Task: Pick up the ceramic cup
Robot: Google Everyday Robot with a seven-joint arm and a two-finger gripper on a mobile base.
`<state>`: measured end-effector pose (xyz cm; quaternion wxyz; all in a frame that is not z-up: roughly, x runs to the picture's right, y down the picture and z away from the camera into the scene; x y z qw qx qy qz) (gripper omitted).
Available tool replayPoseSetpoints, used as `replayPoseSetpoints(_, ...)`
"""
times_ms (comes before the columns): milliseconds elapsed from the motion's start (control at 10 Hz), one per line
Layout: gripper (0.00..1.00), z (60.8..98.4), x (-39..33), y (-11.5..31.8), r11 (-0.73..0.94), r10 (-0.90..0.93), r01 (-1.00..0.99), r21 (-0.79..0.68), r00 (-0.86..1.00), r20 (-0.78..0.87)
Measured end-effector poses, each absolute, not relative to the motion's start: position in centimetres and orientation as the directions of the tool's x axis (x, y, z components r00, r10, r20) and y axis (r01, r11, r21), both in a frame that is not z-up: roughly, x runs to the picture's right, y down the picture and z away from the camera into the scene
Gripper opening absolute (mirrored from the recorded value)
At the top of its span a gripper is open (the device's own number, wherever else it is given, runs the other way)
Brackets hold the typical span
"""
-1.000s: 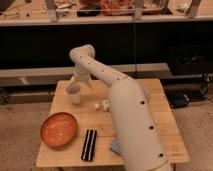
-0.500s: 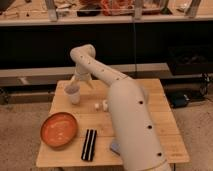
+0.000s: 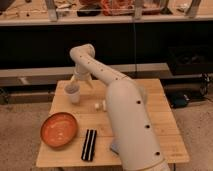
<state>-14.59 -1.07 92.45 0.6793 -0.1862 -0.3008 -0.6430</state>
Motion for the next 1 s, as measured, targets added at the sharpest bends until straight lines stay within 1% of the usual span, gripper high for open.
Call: replayPoseSetpoints(1000,0.80,93.09,-14.56,-1.37,0.093,-0.760,0.987,0.128,-0.012,0.650)
